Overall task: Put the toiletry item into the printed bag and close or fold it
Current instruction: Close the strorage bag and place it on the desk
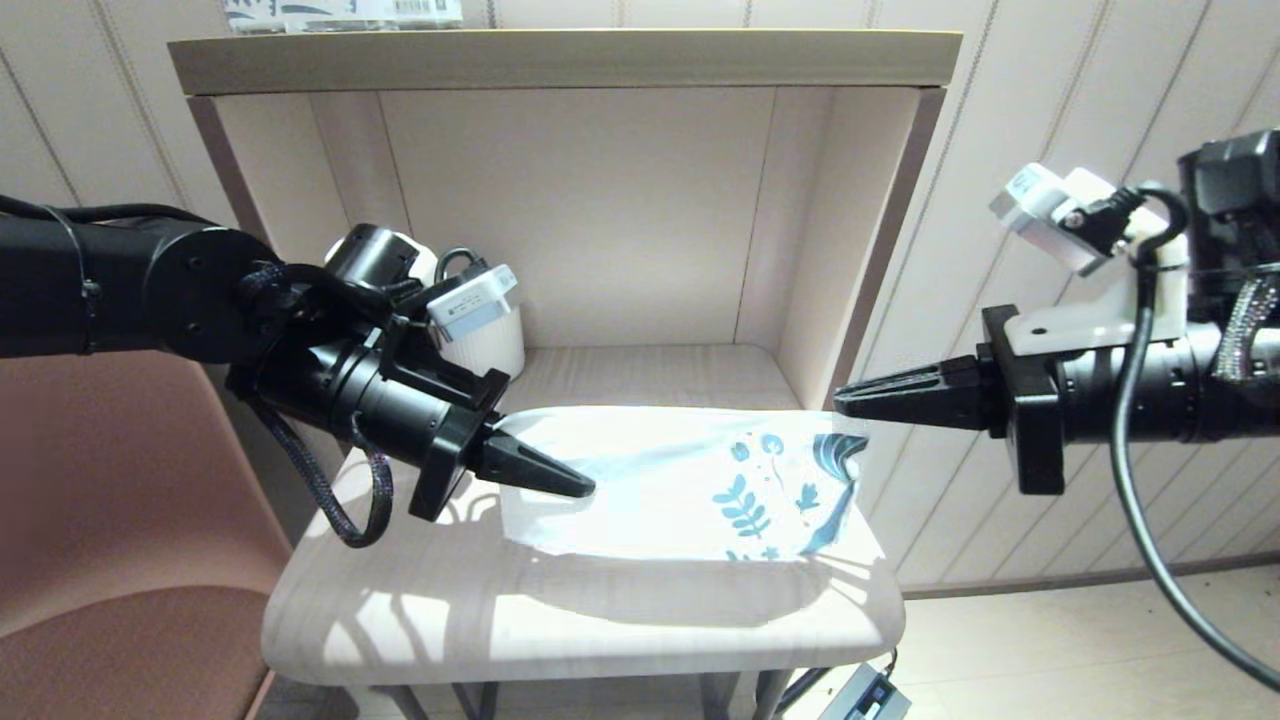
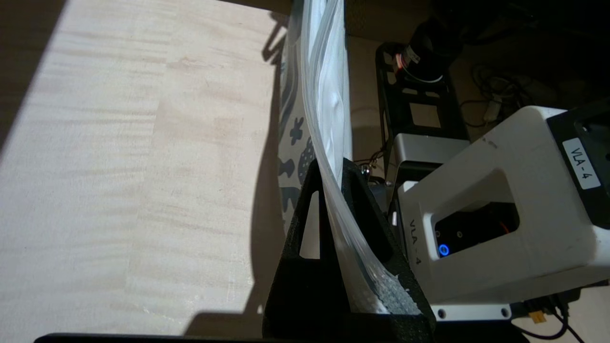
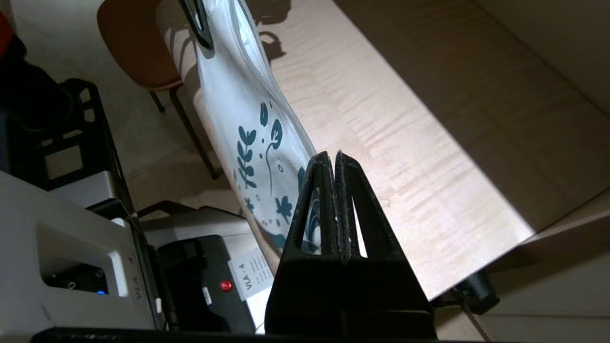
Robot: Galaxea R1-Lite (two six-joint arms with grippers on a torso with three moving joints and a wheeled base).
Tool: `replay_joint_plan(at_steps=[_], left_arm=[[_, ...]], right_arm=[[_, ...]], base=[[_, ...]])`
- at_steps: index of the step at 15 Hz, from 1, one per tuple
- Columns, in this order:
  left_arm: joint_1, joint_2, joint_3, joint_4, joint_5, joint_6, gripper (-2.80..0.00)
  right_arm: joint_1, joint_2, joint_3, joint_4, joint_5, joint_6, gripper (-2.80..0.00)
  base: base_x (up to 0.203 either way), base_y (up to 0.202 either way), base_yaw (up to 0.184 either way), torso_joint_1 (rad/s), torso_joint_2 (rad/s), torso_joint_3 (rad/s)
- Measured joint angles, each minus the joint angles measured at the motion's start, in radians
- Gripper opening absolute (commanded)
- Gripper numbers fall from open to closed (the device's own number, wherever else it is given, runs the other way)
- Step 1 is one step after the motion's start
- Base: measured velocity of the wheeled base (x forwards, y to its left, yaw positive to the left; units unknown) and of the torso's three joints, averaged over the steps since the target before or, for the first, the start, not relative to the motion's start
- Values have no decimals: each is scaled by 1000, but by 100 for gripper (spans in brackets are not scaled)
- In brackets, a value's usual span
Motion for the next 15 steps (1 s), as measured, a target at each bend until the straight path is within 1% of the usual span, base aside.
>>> replay_joint_plan(at_steps=[8, 12, 15], left_arm=[[3, -7, 15, -9, 2, -1, -280], [43, 25, 0, -10, 1, -5, -280], [86, 91, -52, -13, 8, -20, -280]], right_arm=[[0, 2, -9, 1, 8, 4, -280], [-3, -7, -20, 1, 5, 7, -280], [-9, -22, -12, 1, 5, 6, -280]], base=[[0, 0, 0, 0, 0, 0], [0, 0, 0, 0, 0, 0], [0, 0, 0, 0, 0, 0]])
